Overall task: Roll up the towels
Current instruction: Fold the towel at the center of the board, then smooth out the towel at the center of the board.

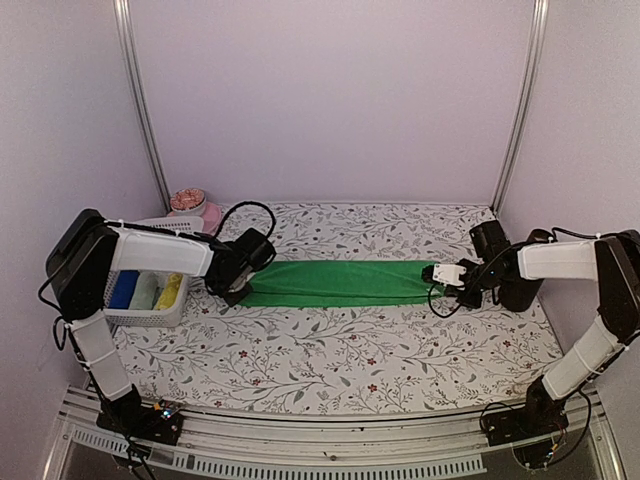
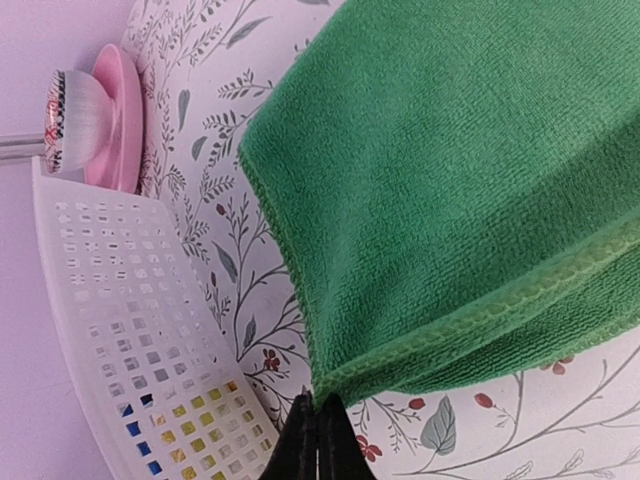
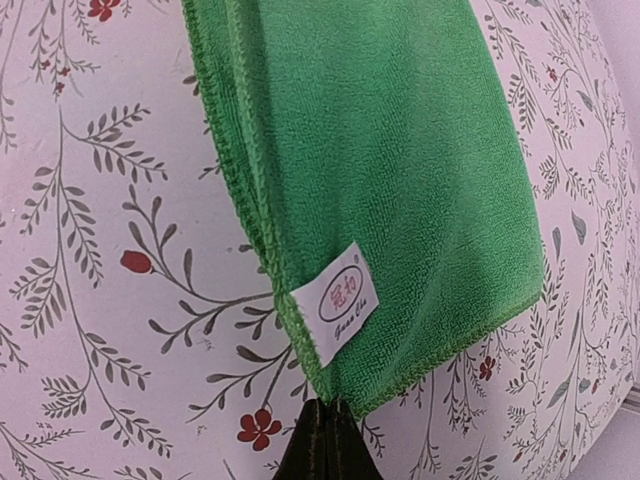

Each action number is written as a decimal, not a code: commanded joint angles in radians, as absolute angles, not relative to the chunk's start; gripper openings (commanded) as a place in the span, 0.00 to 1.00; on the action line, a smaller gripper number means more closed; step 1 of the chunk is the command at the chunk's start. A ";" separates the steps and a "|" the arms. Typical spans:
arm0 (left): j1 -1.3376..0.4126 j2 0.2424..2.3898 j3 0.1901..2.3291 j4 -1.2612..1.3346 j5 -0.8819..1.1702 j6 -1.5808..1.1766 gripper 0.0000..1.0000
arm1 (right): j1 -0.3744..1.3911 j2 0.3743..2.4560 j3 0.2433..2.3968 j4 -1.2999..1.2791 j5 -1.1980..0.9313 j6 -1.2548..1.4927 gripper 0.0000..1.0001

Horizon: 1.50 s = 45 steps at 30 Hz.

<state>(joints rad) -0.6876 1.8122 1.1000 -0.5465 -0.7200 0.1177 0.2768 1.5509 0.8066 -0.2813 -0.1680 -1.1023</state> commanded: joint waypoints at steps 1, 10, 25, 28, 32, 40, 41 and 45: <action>-0.699 1.809 1.089 -0.566 -0.700 0.103 0.00 | 0.279 1.557 0.793 -0.301 -0.174 -1.119 0.02; -0.699 1.848 1.108 -0.608 -0.687 0.077 0.08 | 0.281 1.573 0.797 -0.303 -0.170 -1.112 0.14; -0.710 1.660 1.143 -0.657 -0.664 -0.008 0.74 | 0.288 1.469 1.025 -0.476 -0.302 -0.958 0.57; -0.709 1.623 1.188 -0.633 -0.674 -0.010 0.93 | 0.316 1.513 1.112 -0.483 -0.314 -0.867 0.60; -0.698 1.681 1.263 -0.601 -0.707 0.001 0.97 | 0.326 1.627 1.255 -0.490 -0.222 -0.637 0.59; -0.689 1.894 1.332 -0.583 -0.812 -0.044 0.84 | 0.186 1.757 1.301 -0.538 -0.301 -0.353 0.57; -0.689 1.913 1.324 -0.578 -0.817 -0.048 0.83 | 0.171 1.767 1.289 -0.538 -0.319 -0.347 0.57; -0.682 1.986 1.296 -0.551 -0.859 -0.055 0.71 | 0.144 1.794 1.253 -0.512 -0.392 -0.338 0.52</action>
<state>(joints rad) -0.6910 1.9373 1.3167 -0.5808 -0.7982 -0.0296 0.1577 1.7710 1.2858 -0.5095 -0.2958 -0.4152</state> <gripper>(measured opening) 0.768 0.533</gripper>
